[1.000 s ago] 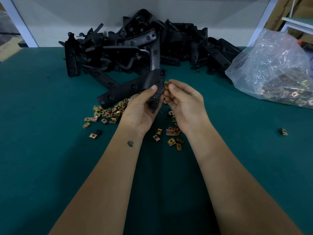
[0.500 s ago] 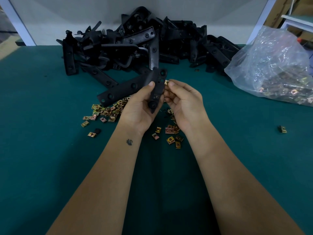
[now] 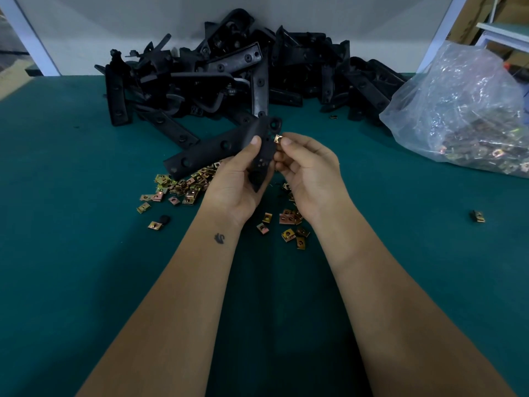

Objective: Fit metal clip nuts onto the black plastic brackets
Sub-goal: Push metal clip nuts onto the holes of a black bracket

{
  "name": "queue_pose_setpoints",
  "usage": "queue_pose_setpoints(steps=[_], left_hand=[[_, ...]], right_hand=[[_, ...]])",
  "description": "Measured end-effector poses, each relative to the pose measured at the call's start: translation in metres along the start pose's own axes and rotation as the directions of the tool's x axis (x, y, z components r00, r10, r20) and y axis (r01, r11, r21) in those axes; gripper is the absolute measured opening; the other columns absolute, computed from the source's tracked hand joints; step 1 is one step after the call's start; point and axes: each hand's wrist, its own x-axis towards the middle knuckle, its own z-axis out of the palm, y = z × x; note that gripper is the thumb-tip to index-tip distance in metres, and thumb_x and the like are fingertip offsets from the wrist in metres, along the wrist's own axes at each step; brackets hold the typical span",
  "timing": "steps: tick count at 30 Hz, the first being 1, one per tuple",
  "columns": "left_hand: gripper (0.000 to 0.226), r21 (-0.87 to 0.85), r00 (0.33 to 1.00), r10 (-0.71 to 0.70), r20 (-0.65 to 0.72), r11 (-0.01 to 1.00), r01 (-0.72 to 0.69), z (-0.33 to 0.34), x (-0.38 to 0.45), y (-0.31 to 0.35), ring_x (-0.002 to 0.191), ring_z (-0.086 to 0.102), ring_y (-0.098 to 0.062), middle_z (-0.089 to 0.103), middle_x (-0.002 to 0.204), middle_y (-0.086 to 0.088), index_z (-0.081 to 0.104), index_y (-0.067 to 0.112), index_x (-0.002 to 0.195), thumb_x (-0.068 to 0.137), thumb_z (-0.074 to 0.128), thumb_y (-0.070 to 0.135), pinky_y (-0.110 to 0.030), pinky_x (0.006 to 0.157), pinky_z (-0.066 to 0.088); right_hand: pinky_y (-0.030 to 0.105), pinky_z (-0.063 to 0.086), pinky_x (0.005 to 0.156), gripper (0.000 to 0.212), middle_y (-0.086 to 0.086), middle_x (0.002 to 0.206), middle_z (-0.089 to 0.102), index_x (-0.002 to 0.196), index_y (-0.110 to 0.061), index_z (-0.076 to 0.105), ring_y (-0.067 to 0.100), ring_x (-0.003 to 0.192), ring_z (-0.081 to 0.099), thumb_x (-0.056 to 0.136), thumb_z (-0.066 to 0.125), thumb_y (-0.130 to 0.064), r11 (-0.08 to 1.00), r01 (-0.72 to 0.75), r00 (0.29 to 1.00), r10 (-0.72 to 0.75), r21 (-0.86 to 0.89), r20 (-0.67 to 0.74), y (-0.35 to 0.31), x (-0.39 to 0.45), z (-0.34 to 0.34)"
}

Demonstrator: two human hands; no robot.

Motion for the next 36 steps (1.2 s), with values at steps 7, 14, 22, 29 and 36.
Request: queue_pose_setpoints(steps=[7,14,22,29,36], left_hand=[[0.026,0.047,1.0,0.01,0.008,0.999,-0.01,0.0,0.001,-0.001,0.081,0.072,-0.012,0.075,0.092,-0.005,0.062,0.002,0.118,0.095,0.061,0.015,-0.022,0.069,0.057],[0.051,0.062,0.999,0.033,-0.011,0.998,-0.032,0.003,0.0,-0.004,0.084,0.072,-0.014,0.071,0.107,-0.011,0.048,-0.001,0.139,0.093,0.063,0.014,-0.023,0.069,0.056],[0.049,0.044,0.999,0.028,-0.015,0.999,-0.027,0.003,0.003,-0.01,0.097,0.071,-0.021,0.068,0.12,-0.018,0.05,-0.003,0.136,0.092,0.063,0.012,-0.026,0.074,0.058],[0.023,-0.005,0.999,0.022,-0.036,1.0,-0.023,-0.001,0.006,-0.003,0.076,0.072,-0.013,0.075,0.09,-0.006,0.064,0.003,0.114,0.095,0.062,0.014,-0.023,0.066,0.057],[0.025,-0.312,0.993,0.093,-0.071,0.944,-0.11,-0.015,0.005,0.024,0.094,0.071,-0.026,0.074,0.094,-0.015,0.061,-0.004,0.113,0.1,0.054,0.016,-0.032,0.081,0.06]], right_hand=[[0.023,0.051,0.065,0.011,0.007,0.081,0.068,0.087,-0.005,0.068,0.012,0.067,0.061,0.09,0.062,0.004,1.0,0.023,1.0,-0.023,-0.009,-0.005,-0.002,-0.001,-0.002],[0.022,0.051,0.068,0.014,0.003,0.076,0.069,0.082,-0.007,0.067,0.011,0.069,0.06,0.089,0.063,0.005,0.995,0.013,0.999,-0.008,0.097,-0.048,0.001,-0.003,0.003],[0.036,0.05,0.096,0.006,0.013,0.094,0.066,0.087,-0.002,0.065,0.023,0.093,0.061,0.088,0.064,0.003,0.996,0.013,0.998,-0.007,0.092,-0.064,0.007,-0.005,0.01],[0.027,0.05,0.078,0.01,0.008,0.091,0.07,0.094,-0.008,0.071,0.015,0.081,0.061,0.092,0.062,-0.003,0.996,0.068,0.997,-0.071,-0.063,-0.037,0.002,-0.004,0.008],[0.009,0.046,0.082,0.02,-0.013,0.097,0.068,0.105,-0.022,0.071,-0.002,0.091,0.061,0.095,0.057,-0.012,0.656,0.238,0.954,-0.295,-0.717,0.047,0.008,-0.006,0.006]])
